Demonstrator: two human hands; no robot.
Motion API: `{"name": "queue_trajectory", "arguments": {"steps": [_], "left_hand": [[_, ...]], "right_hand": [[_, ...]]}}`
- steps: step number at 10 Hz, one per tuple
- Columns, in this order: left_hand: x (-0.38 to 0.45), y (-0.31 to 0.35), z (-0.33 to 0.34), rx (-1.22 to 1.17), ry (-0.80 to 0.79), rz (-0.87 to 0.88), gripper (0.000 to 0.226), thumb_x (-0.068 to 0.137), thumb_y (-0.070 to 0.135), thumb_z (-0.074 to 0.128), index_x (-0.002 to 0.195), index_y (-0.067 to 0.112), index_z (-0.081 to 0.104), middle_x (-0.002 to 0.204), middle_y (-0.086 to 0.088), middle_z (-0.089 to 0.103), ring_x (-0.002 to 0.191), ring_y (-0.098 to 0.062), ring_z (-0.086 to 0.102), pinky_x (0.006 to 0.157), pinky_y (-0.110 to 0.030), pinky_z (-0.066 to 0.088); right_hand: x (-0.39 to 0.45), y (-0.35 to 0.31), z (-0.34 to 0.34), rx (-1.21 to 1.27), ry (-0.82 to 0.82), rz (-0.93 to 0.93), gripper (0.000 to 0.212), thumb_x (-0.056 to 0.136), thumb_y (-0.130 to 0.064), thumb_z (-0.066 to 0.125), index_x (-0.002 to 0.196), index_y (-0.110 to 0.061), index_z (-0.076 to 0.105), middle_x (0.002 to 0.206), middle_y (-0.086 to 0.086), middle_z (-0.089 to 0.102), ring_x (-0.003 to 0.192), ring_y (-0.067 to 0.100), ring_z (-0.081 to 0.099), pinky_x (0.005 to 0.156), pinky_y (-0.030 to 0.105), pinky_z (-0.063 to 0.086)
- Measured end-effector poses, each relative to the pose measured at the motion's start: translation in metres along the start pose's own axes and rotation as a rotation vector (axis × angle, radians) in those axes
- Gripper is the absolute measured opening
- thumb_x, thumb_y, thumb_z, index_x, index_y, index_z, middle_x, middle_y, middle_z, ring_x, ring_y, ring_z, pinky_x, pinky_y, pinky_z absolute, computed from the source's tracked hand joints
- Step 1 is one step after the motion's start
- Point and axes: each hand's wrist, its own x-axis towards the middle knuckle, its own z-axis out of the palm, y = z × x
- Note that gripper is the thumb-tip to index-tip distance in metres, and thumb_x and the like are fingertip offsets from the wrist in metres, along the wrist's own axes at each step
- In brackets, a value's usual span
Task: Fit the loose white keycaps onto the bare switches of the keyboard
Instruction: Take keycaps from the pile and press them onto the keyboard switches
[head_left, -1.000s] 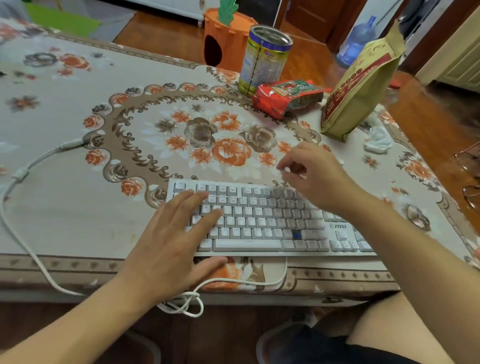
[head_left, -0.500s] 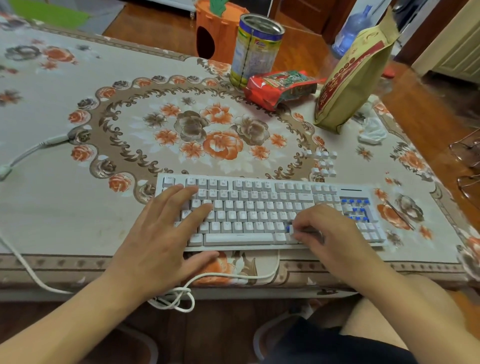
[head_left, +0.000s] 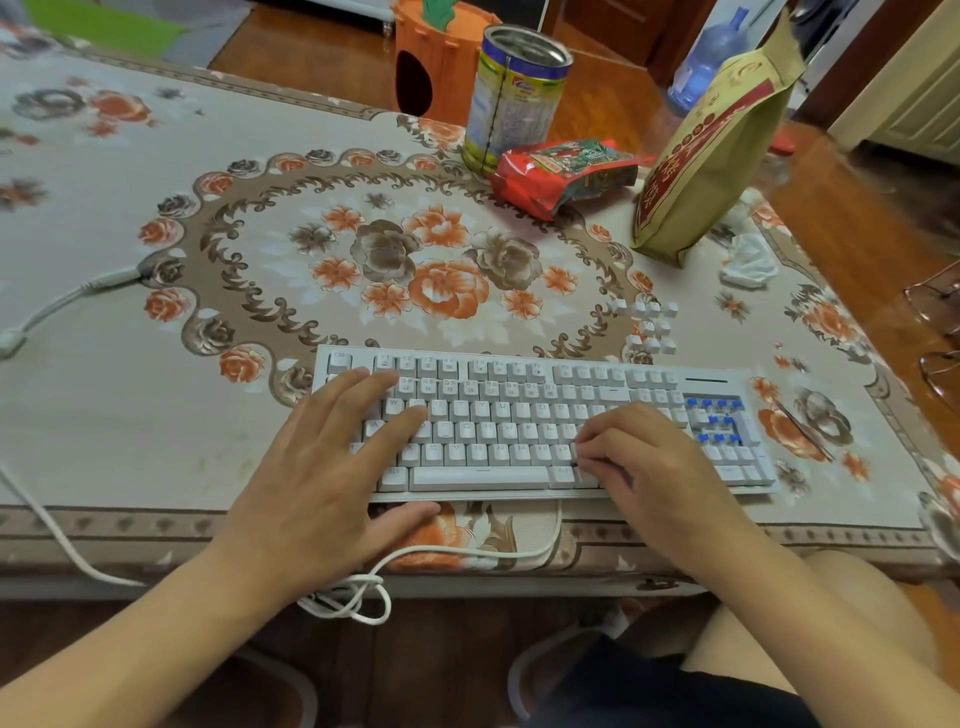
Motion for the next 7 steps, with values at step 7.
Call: {"name": "queue_trajectory", "arguments": {"steps": [7], "left_hand": [[0.0, 0.0, 0.001, 0.0, 0.008, 0.0, 0.082, 0.085, 0.074, 0.052, 0.143, 0.017, 0.056, 0.156, -0.013, 0.038, 0.146, -0.037, 0.033, 0.118, -0.053, 0.03]], "right_hand": [[-0.008, -0.019, -0.001, -0.044, 0.028, 0.186, 0.01, 0.089, -0.016, 0.069, 0.089, -0.013, 0.078, 0.104, -0.002, 0.059, 0.101, 0.01, 0.044, 0.091, 0.01, 0.03]]}}
